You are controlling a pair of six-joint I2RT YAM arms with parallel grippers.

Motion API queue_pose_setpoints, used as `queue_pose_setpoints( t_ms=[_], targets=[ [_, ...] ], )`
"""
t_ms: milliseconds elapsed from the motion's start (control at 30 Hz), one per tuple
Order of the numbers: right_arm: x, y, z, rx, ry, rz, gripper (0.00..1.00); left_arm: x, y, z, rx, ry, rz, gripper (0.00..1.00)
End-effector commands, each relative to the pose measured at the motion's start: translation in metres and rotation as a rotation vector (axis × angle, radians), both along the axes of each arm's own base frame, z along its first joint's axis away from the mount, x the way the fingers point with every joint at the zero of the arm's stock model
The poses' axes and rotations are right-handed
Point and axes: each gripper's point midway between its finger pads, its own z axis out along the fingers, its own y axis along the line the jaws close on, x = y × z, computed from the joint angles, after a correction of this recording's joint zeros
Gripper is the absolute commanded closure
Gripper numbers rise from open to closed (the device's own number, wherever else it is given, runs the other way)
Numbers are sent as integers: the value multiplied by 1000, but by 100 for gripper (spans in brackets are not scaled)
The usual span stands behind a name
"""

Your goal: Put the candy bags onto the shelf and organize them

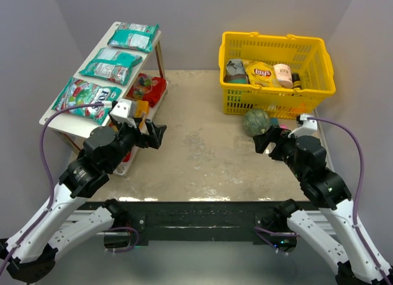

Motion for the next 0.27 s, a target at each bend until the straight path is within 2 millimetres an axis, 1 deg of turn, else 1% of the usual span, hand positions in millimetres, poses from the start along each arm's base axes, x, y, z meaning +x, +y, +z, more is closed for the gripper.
queue_pose_setpoints(
  t_ms=[0, 233],
  targets=[
    [-3, -5, 26, 5, -64, -4, 1, -8, -3, 16, -68, -32, -34, 0],
    [-5, -5, 25, 1, -60, 0, 1, -9, -2, 24, -80, -48, -32, 0]
  ],
)
